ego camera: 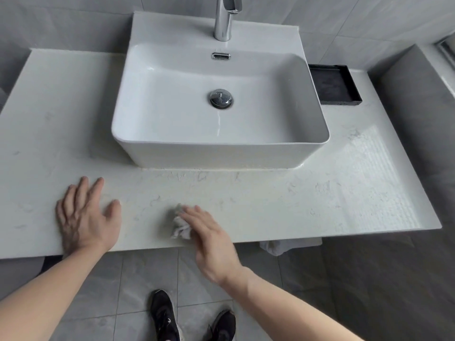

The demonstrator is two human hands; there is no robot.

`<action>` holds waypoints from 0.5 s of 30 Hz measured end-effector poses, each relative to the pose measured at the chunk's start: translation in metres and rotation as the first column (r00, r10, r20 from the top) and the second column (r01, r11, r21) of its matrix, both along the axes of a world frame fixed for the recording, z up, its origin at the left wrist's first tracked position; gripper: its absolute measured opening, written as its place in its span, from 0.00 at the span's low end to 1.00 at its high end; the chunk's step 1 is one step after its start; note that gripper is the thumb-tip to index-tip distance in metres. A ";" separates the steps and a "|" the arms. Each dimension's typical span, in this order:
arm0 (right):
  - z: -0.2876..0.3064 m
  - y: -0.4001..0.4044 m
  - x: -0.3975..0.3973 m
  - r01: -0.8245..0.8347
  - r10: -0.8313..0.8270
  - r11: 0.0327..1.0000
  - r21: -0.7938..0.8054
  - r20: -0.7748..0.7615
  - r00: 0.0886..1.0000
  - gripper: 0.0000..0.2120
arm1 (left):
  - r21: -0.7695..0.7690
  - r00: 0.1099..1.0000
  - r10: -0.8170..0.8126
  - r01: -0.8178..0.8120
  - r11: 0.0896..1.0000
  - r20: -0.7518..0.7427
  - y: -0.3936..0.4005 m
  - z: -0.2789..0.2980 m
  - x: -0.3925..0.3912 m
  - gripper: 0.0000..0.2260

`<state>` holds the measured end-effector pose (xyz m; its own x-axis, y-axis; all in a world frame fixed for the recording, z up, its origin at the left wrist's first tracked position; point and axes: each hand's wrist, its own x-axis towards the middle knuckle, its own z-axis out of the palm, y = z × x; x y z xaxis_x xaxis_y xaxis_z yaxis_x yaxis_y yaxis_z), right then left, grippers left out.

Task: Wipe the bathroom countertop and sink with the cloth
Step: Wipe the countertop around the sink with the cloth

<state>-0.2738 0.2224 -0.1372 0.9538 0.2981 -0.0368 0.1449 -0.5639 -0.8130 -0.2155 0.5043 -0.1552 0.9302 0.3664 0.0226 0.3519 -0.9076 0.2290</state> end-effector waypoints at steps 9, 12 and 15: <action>0.030 -0.207 0.048 0.713 -0.713 0.677 -0.181 0.077 0.697 0.25 | 0.000 1.000 0.014 -0.014 1.000 0.003 0.001 -0.002 0.000 0.30; 0.005 -0.244 0.062 0.722 -0.758 0.590 -0.362 0.059 0.649 0.22 | -0.003 1.000 0.010 -0.009 1.000 0.002 0.000 -0.001 0.000 0.30; -0.013 -0.220 0.063 0.681 -0.741 0.546 -0.488 0.099 0.664 0.25 | -0.003 1.000 0.012 -0.012 1.000 -0.002 0.000 -0.001 0.000 0.30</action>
<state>-0.2104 0.0027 -0.1499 0.8253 -0.5585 -0.0832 -0.5381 -0.7331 -0.4160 -0.2153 0.5042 -0.1564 0.9256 0.3779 0.0199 0.3634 -0.9025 0.2313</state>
